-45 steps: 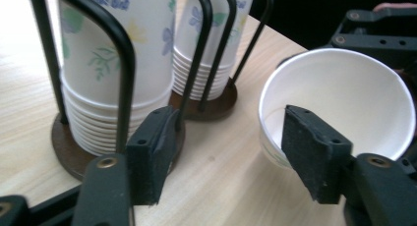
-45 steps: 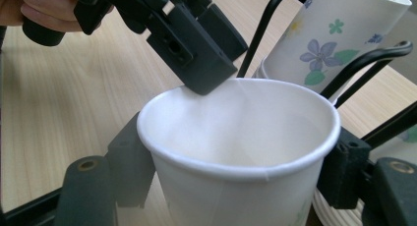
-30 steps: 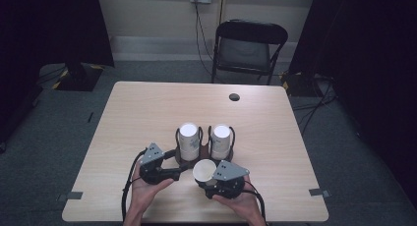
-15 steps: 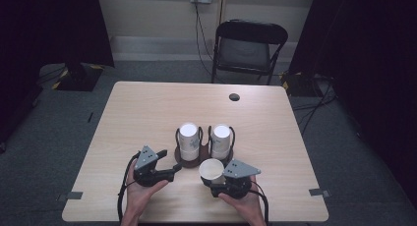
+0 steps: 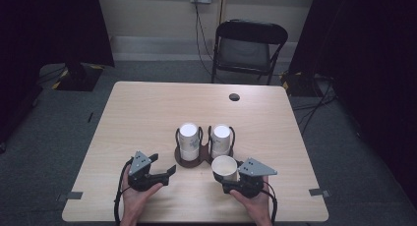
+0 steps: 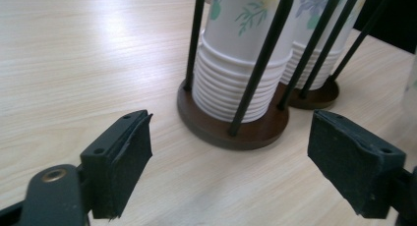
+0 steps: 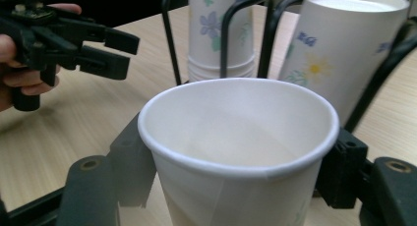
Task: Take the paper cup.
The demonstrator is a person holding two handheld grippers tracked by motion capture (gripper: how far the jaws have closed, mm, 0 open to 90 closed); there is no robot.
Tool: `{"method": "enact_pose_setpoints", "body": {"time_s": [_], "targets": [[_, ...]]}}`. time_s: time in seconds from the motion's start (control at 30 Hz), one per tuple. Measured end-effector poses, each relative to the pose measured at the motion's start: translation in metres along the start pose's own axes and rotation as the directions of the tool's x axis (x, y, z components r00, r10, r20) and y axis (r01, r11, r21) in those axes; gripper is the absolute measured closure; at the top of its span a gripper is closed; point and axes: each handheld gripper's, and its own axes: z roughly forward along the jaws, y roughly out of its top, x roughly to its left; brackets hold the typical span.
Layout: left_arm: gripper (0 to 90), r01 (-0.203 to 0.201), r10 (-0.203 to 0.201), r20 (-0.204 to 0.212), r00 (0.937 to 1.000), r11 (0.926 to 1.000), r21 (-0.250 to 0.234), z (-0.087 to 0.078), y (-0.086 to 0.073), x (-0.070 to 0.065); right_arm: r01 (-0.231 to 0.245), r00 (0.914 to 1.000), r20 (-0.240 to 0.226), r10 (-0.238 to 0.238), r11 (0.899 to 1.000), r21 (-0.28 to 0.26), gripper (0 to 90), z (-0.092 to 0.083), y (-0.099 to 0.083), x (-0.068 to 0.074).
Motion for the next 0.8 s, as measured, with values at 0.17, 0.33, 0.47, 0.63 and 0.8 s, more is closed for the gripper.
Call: {"method": "enact_pose_setpoints", "body": {"time_s": [0.17, 0.33, 0.47, 0.63, 0.8], "targets": [[15.6, -0.004, 0.004, -0.028, 0.9996, 0.9997, -0.023, -0.002, -0.007, 0.001, -0.026, 0.9985, 0.047, 0.027, 0.999, -0.020, 29.6, -0.009, -0.001, -0.008], [15.5, -0.032, 0.031, -0.039, 0.9987, 0.9989, -0.035, -0.004, -0.013, 0.001, -0.061, 0.9930, 0.099, 0.065, 0.997, -0.043, 29.6, -0.019, -0.002, -0.019], [15.5, -0.029, 0.026, -0.056, 0.9981, 0.9984, -0.049, -0.004, -0.016, 0.002, -0.080, 0.9885, 0.124, 0.087, 0.995, -0.062, 29.6, -0.026, -0.001, -0.028], [15.5, -0.028, 0.025, -0.044, 0.9987, 0.9972, -0.069, -0.006, -0.017, 0.003, -0.073, 0.9774, 0.195, 0.083, 0.996, -0.055, 29.6, -0.030, 0.003, -0.038], [15.5, -0.035, 0.031, -0.054, 0.9981, 0.9955, -0.088, -0.007, -0.018, 0.002, -0.089, 0.9717, 0.212, 0.103, 0.993, -0.074, 29.5, -0.028, 0.007, -0.052]]}}
